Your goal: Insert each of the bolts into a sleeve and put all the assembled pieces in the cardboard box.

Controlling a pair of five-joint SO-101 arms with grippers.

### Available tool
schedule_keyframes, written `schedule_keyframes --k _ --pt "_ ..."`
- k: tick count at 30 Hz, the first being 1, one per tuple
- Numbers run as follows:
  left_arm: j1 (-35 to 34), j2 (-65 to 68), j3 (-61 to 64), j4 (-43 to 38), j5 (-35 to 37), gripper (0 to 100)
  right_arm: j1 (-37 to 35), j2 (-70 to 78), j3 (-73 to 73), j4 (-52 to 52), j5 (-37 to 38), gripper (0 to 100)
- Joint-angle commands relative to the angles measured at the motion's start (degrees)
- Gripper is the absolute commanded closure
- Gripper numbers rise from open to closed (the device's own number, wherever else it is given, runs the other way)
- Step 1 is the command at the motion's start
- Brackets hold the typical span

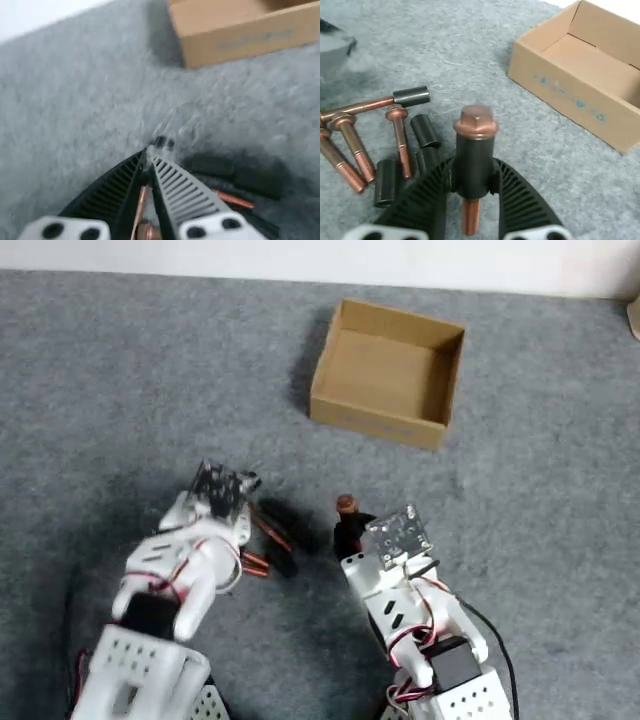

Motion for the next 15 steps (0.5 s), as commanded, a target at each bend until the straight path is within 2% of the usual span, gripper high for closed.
schedule_keyframes --k 1,9,15 --pt "-2.7 12.9 -5.1 -5.5 4.0 99 2.9 -0.5 -1.1 -2.5 0.2 99.5" --pt "-3.6 13.4 -4.8 -6.1 5.0 99 7.5 2.2 -3.0 -3.2 0.5 99.5" --pt "-3.6 13.1 -3.4 -8.3 5.0 99 10.2 18.9 -16.1 -7.6 0.5 99.5"
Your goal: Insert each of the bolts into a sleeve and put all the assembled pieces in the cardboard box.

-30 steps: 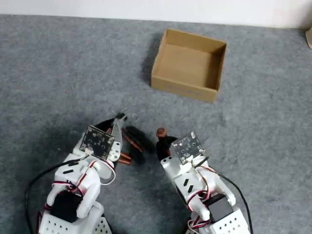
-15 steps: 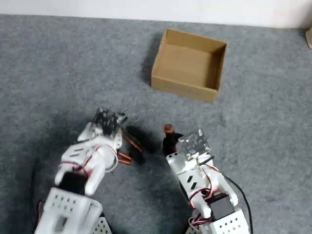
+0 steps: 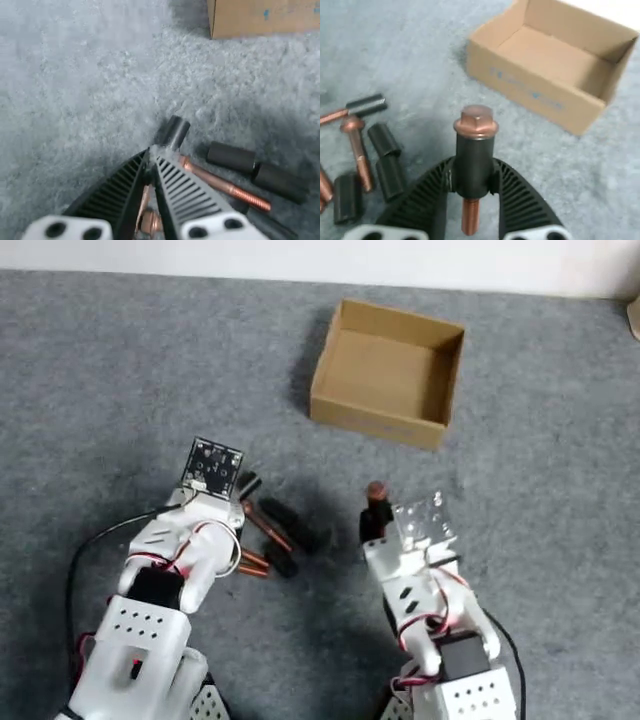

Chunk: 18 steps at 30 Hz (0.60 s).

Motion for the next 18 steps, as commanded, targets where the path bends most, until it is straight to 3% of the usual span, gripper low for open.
schedule_keyframes --k 1,18 --pt "-0.5 0.0 -1.4 -2.3 0.5 99 1.5 11.6 -11.7 -5.0 0.5 99.5" --pt "-0.5 0.2 -1.3 -2.4 0.5 99 10.1 84.3 -69.5 -9.5 0.5 99.5"
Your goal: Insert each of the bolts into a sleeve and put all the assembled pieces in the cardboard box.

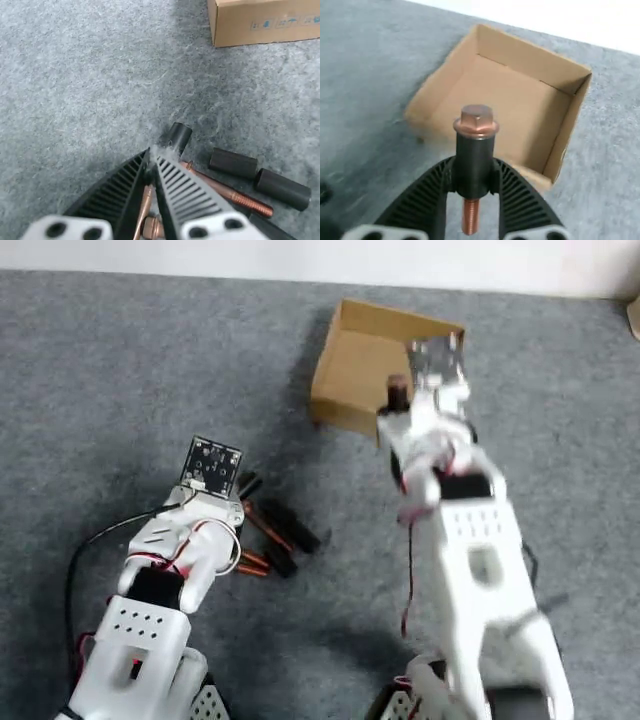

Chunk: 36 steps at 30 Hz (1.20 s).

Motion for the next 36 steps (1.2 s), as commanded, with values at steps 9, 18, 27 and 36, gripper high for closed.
schedule_keyframes --k 9,18,27,36 --pt "-0.4 0.2 -1.2 -1.8 0.5 99 8.2 38.3 -36.4 0.6 0.5 99.5" --pt "-0.4 0.2 -0.7 -3.0 0.6 99 9.0 47.3 -48.9 6.6 0.5 99.3" --pt "-0.4 0.2 -0.7 -3.0 0.6 99 8.9 47.5 -49.1 10.6 0.5 98.8" --pt "-0.4 0.2 -0.6 -3.0 0.6 99 8.9 47.5 -49.1 14.5 0.5 90.4"
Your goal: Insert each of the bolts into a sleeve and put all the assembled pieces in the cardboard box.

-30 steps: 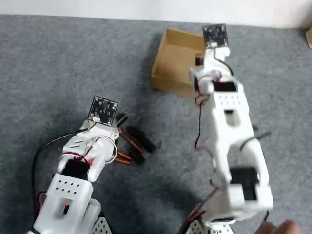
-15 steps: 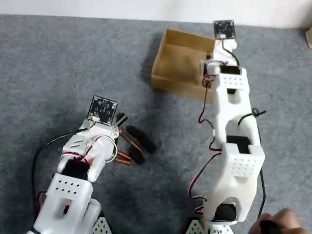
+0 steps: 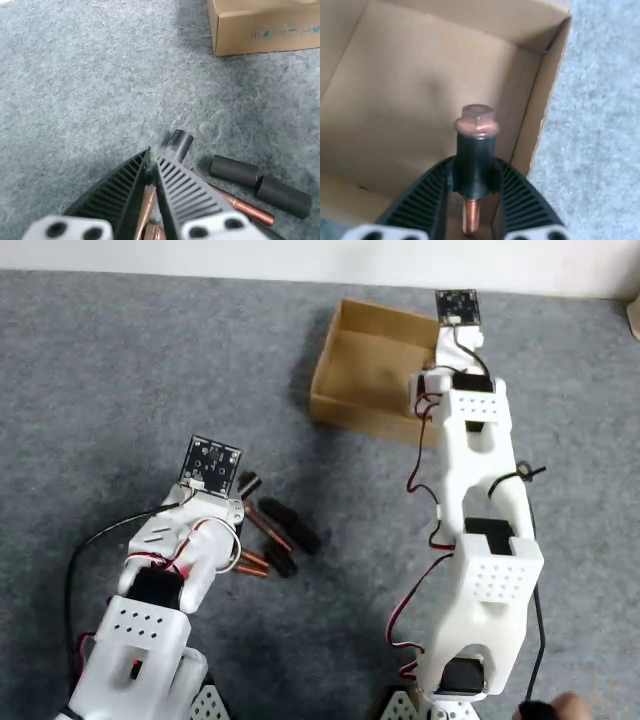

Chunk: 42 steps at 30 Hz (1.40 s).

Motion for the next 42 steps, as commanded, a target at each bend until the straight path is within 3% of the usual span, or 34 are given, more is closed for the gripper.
schedule_keyframes --k 1,5,11,20,32,42 --pt "-0.4 0.2 -0.7 -1.2 0.4 99 0.5 -1.5 -3.4 1.0 0.5 87.0" --pt "-0.4 0.2 -0.7 -1.2 0.4 99 0.5 -1.5 -3.4 1.9 0.4 76.9" --pt "-0.4 0.2 -0.7 -1.2 0.4 99 0.6 -1.7 -3.4 2.9 0.2 76.5" --pt "-0.4 0.2 -0.7 -1.2 0.4 99 -2.9 -6.2 -5.9 16.5 0.1 76.5" --pt "-0.4 0.2 -0.7 -1.2 0.4 99 -14.3 -36.0 -1.5 34.8 0.1 76.4" --pt "-0.7 0.0 -0.7 -1.1 0.4 99 -22.5 -67.5 27.9 33.6 0.6 76.4"
